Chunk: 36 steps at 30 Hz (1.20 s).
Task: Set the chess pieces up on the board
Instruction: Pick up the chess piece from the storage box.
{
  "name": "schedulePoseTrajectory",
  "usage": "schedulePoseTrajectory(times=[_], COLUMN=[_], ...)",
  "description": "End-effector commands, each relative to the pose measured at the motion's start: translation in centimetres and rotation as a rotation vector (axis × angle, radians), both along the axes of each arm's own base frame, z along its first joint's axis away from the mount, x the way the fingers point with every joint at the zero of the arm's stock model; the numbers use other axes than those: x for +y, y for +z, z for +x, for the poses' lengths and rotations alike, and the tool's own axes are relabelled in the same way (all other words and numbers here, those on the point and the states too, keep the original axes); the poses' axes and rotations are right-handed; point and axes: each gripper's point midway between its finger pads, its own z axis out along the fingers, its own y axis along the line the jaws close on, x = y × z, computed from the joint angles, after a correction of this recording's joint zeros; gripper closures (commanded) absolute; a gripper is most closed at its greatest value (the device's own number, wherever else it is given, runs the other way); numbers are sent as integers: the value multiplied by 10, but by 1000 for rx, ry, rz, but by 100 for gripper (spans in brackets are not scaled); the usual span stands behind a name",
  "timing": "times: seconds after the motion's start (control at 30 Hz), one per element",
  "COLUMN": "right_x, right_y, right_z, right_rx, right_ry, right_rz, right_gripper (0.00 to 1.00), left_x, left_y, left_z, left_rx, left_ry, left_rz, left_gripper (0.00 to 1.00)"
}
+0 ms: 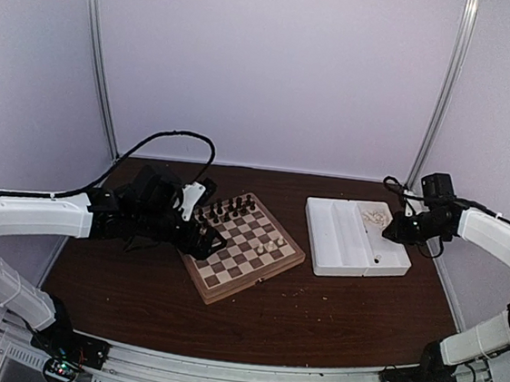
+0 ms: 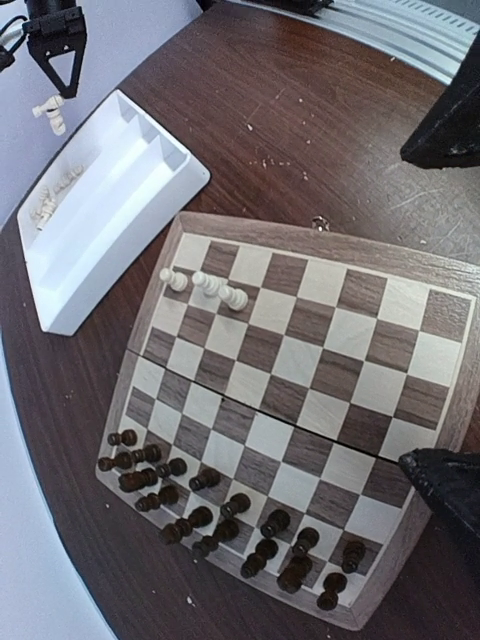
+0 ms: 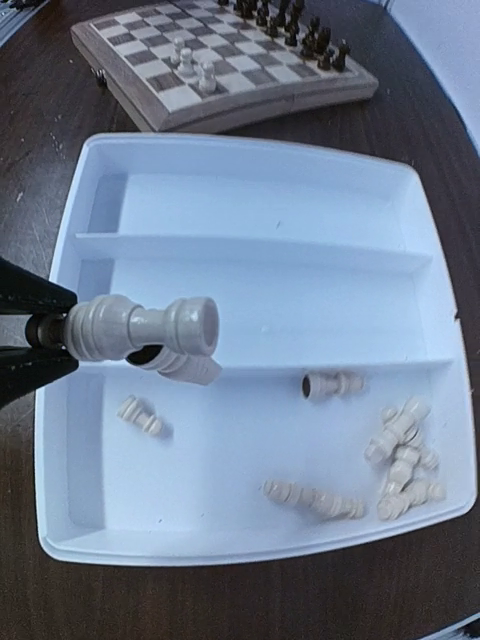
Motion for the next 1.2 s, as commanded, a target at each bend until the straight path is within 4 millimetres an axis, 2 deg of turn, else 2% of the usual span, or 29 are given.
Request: schedulePoseTrajectory(times=[0.0, 0.13, 0.37, 0.47, 0.6, 0.77, 0.93, 1.07, 1.17], right_x=[45, 72, 141, 170, 198, 223, 236, 242, 245], right_y=[52, 76, 106, 116, 128, 142, 153, 156, 156], right_z=[0, -10, -44, -62, -80, -100, -116, -125, -130], right_rx=[-187, -238, -250, -245, -236, -214, -208, -198, -185], right_ry=[175, 285, 574, 690, 800, 903, 965, 1000, 1020], right_rz=[154, 215, 335, 383, 441, 491, 517, 549, 565], right_gripper=[92, 91, 90, 90, 90, 89, 88, 88, 88], left_x=[-16, -23, -43, -58, -80, -97, -108, -118, -118], left_y=[16, 21, 34, 52, 70, 79, 87, 85, 95], left_z=[-3, -6, -11, -13, -24, -24, -45, -29, -20], left_rx=[-24, -28, -41, -67, -145, -321, -667, -781, -864], left_ry=[-64, -103, -196, -260, -392, -477, -652, -595, -541], left_rz=[-97, -128, -194, -265, -343, -357, -360, -241, -238], left_gripper=[2, 2, 3, 3, 3, 4, 14, 15, 14])
